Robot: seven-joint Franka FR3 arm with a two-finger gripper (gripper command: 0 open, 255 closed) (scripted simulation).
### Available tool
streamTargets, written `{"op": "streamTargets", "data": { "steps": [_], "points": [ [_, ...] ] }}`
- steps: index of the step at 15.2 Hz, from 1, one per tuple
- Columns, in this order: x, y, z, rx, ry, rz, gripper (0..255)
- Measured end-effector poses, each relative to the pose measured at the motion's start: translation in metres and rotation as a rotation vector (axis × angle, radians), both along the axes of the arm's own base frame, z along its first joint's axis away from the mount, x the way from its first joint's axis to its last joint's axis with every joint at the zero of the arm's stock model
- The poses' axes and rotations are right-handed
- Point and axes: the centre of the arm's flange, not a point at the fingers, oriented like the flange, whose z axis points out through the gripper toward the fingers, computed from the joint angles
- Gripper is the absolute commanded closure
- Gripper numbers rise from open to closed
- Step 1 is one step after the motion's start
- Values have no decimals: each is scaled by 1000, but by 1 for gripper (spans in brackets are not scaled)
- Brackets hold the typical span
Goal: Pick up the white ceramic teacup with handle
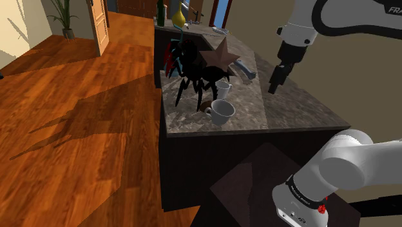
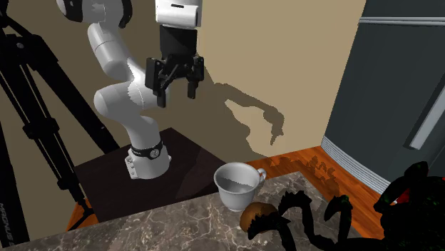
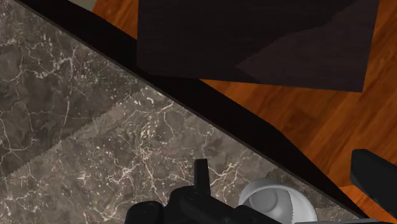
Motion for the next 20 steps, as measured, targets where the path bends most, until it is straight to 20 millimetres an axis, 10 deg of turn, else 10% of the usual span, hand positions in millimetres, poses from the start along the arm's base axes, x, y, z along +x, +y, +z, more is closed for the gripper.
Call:
{"op": "streamTargets", "data": {
  "steps": [20],
  "points": [
    [125,113,-164,-131,-120,-42,0]
  ]
}}
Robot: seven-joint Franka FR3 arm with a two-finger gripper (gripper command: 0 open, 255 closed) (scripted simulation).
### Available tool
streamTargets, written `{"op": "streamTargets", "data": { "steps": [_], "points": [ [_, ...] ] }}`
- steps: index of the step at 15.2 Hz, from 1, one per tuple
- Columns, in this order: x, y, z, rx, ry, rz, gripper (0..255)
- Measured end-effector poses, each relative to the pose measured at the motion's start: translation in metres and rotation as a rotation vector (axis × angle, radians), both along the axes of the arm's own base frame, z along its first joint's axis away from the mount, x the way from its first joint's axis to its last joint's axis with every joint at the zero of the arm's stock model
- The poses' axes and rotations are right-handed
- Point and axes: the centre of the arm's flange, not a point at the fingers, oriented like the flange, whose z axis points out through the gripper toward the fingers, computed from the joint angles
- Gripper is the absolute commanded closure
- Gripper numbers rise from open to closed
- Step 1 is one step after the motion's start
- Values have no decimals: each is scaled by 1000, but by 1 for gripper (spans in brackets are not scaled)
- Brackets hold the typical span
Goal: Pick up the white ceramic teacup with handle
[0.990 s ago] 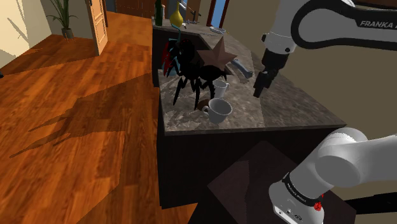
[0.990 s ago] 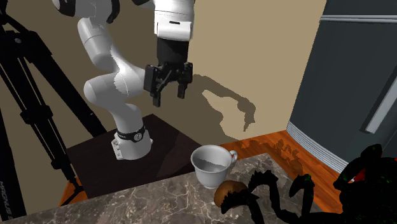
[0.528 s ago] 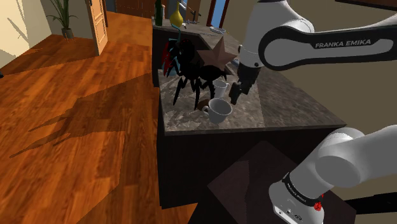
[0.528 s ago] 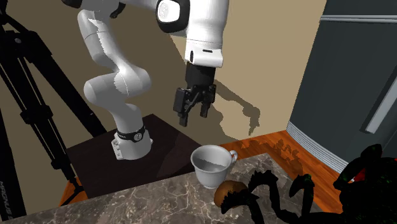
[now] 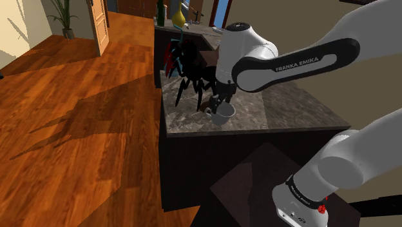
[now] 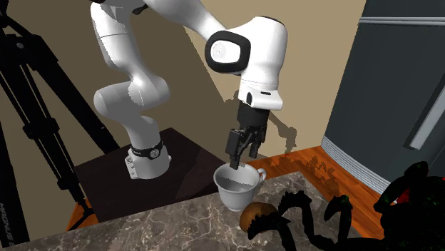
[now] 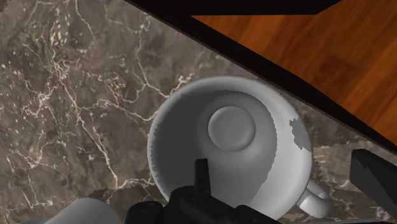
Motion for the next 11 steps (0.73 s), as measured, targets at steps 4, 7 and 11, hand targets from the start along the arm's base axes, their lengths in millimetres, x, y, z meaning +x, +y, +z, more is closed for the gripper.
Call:
{"op": "streamTargets", "data": {
  "steps": [4,7,11],
  "points": [
    [13,4,-20,-5,-8,-3,0],
    [13,6,-37,-5,-8,-3,0],
    [13,7,-49,-5,-9,-3,255]
  ]
}}
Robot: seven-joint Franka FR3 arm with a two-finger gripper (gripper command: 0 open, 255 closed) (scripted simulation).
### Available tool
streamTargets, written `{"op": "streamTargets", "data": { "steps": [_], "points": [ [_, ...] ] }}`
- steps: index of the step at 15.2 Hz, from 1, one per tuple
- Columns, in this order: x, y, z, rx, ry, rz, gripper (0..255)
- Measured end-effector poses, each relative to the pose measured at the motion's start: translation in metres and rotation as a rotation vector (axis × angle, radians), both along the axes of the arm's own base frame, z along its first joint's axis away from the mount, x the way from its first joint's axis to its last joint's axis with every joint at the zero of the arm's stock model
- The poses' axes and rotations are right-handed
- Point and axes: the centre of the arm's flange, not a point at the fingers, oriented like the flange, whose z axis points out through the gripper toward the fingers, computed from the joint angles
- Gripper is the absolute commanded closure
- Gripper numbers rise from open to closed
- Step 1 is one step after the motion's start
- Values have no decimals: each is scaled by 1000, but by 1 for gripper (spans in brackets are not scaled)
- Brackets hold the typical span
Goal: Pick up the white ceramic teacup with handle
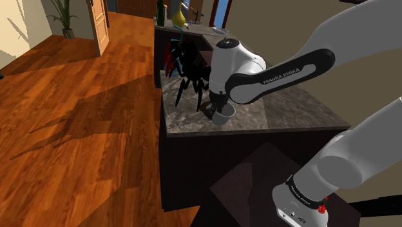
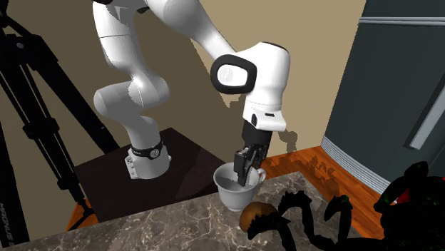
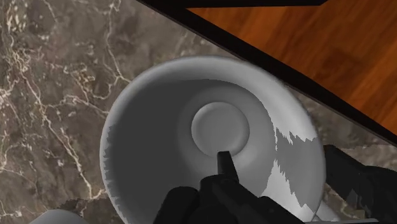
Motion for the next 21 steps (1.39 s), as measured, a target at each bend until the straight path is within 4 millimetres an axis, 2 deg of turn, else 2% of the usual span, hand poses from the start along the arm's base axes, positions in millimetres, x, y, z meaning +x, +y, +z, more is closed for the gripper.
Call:
{"op": "streamTargets", "data": {
  "steps": [9,21],
  "points": [
    [0,0,-1,0,0,0,255],
    [1,2,57,0,0,0,255]
  ]
}}
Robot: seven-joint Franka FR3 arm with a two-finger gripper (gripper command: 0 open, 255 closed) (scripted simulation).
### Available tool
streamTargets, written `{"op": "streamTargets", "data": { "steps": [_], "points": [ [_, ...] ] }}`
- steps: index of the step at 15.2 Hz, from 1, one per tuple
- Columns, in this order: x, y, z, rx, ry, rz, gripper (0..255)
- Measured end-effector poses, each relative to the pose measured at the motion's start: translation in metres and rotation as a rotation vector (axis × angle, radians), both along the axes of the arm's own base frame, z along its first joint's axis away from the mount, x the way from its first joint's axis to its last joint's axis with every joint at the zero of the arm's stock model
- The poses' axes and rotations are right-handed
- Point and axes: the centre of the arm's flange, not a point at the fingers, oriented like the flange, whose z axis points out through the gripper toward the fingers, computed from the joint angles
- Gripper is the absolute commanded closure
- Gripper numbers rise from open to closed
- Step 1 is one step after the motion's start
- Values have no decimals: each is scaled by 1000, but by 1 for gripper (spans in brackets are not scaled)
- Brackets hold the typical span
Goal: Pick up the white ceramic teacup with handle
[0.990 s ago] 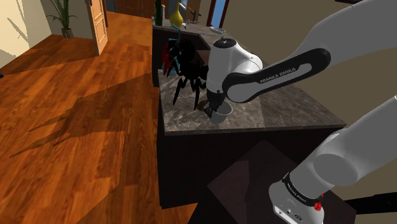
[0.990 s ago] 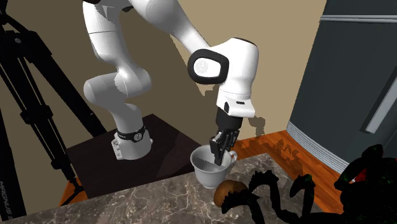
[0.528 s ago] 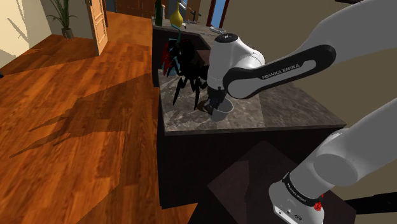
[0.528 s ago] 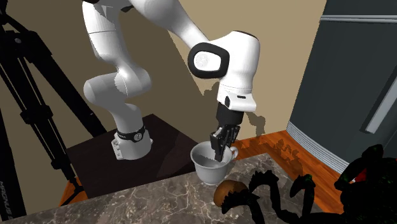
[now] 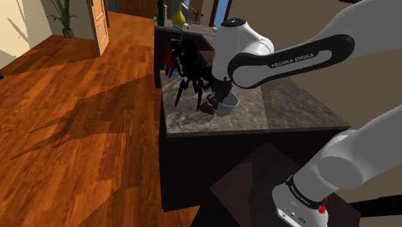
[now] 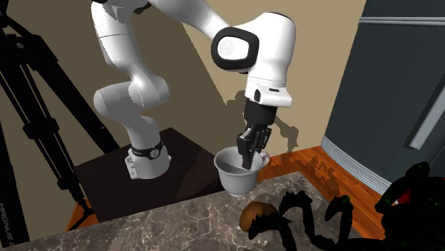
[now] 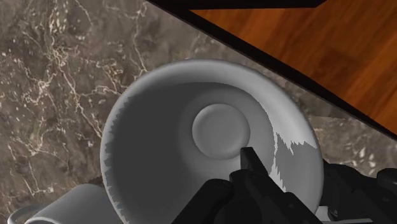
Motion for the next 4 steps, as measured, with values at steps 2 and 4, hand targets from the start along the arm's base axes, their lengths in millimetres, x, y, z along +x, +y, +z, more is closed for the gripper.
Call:
{"op": "streamTargets", "data": {
  "steps": [2,4],
  "points": [
    [-2,-1,11,0,0,0,255],
    [-2,-1,19,0,0,0,255]
  ]
}}
